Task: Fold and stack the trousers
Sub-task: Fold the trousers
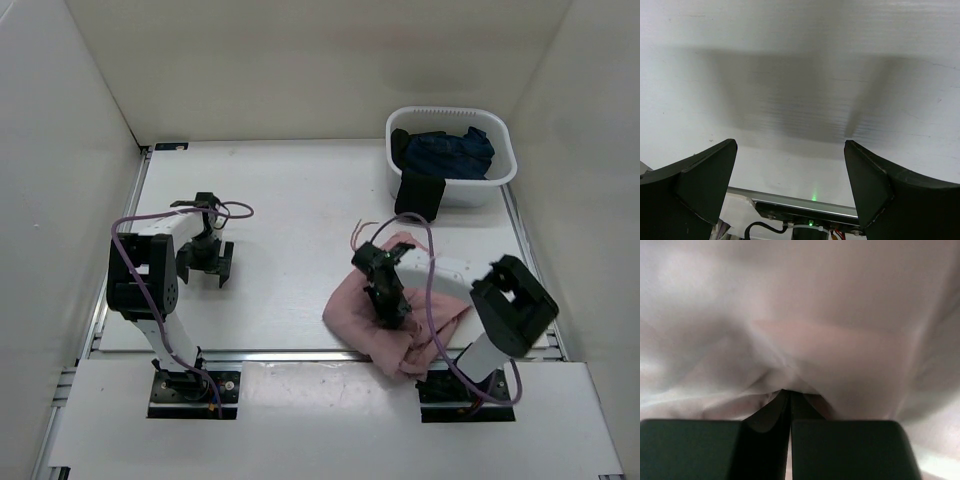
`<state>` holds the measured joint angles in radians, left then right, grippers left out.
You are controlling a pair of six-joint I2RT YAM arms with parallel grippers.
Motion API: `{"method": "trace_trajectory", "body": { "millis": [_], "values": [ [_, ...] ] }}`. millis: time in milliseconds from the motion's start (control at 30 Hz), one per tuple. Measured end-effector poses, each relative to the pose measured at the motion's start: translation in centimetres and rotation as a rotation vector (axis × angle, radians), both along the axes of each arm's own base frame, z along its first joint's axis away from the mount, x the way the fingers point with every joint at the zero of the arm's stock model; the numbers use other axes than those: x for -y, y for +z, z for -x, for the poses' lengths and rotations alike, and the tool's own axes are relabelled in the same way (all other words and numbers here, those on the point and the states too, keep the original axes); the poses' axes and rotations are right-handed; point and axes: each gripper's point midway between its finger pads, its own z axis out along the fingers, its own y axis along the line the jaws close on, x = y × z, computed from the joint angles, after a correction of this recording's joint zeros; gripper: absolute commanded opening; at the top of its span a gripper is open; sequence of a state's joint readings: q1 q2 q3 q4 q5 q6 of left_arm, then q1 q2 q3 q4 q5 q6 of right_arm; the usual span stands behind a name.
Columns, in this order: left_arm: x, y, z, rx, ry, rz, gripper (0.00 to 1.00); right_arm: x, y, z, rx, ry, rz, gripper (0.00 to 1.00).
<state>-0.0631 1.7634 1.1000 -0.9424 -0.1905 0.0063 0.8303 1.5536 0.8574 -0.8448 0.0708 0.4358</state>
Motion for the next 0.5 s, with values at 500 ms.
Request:
{"method": "trace_trajectory", "body": {
  "millis": [500],
  "values": [
    [-0.4,3.2,-4.0,0.136,0.006,-0.03,1.0,-19.9,3.2,-23.6,0.213,-0.328,-0.507,0.02]
  ]
}}
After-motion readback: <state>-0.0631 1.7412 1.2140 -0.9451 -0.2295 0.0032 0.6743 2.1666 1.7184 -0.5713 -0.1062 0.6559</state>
